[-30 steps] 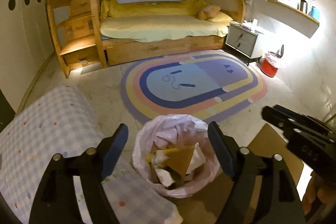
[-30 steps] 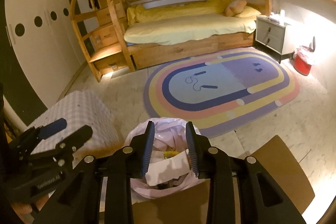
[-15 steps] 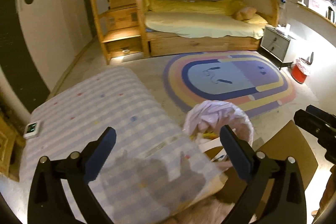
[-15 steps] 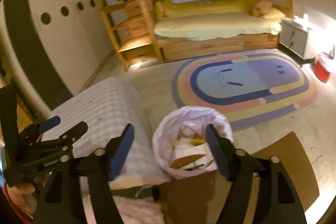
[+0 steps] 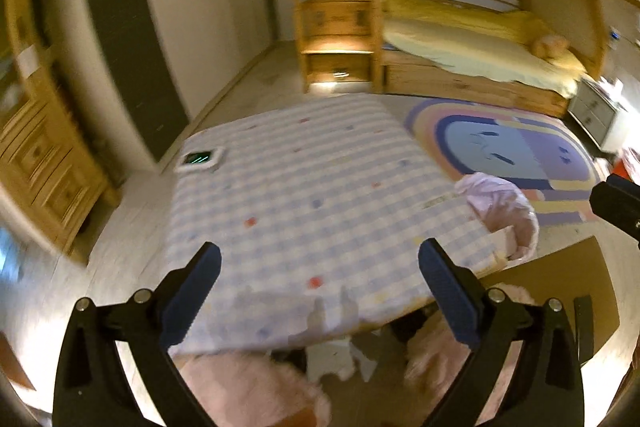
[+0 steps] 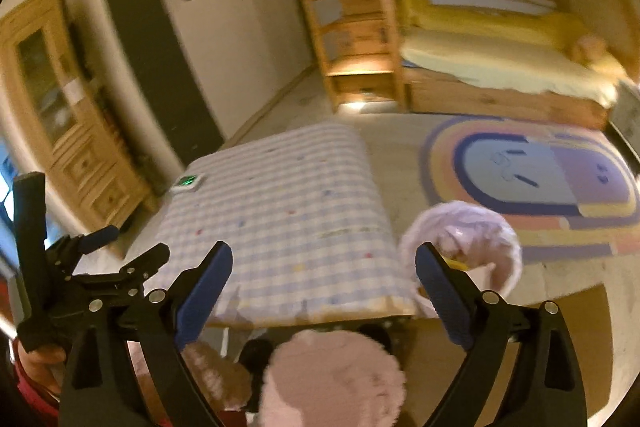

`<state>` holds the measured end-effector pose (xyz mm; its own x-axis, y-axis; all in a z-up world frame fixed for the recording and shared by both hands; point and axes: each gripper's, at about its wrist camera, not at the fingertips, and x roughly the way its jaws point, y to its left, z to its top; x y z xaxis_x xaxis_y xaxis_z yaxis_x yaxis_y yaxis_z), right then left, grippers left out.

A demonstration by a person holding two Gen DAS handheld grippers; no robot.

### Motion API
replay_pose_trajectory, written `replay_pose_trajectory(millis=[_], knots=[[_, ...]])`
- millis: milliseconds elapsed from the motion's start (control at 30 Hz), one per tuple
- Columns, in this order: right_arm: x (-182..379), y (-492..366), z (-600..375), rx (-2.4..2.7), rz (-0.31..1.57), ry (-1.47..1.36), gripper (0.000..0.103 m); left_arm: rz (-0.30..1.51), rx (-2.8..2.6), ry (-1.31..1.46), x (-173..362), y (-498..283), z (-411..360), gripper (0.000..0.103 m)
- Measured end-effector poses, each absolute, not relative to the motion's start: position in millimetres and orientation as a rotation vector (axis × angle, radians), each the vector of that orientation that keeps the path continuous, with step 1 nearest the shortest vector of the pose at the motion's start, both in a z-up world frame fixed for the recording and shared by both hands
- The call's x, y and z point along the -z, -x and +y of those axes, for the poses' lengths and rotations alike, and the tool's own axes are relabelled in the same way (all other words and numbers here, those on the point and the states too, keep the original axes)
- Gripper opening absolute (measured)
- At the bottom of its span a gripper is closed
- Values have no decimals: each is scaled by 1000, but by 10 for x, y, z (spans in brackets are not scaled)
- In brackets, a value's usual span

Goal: Collect trash

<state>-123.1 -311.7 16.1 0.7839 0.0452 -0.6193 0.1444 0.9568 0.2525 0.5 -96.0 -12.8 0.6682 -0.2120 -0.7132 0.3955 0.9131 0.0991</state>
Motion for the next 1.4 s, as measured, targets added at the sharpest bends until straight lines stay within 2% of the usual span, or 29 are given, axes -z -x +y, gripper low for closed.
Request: replay_pose_trajectory(millis=[233,467,1400], knots=[[-434,1221,-2576,-41,640,-199,93,793,208,-162,-34,139,-213,96],[-504,1324,-2243,-49,664,-118,93,823,113,-170,-21,284,158,96],[-496,1372,-2242,-41,663,-118,93,809,146,-191,-90,381,86,96]])
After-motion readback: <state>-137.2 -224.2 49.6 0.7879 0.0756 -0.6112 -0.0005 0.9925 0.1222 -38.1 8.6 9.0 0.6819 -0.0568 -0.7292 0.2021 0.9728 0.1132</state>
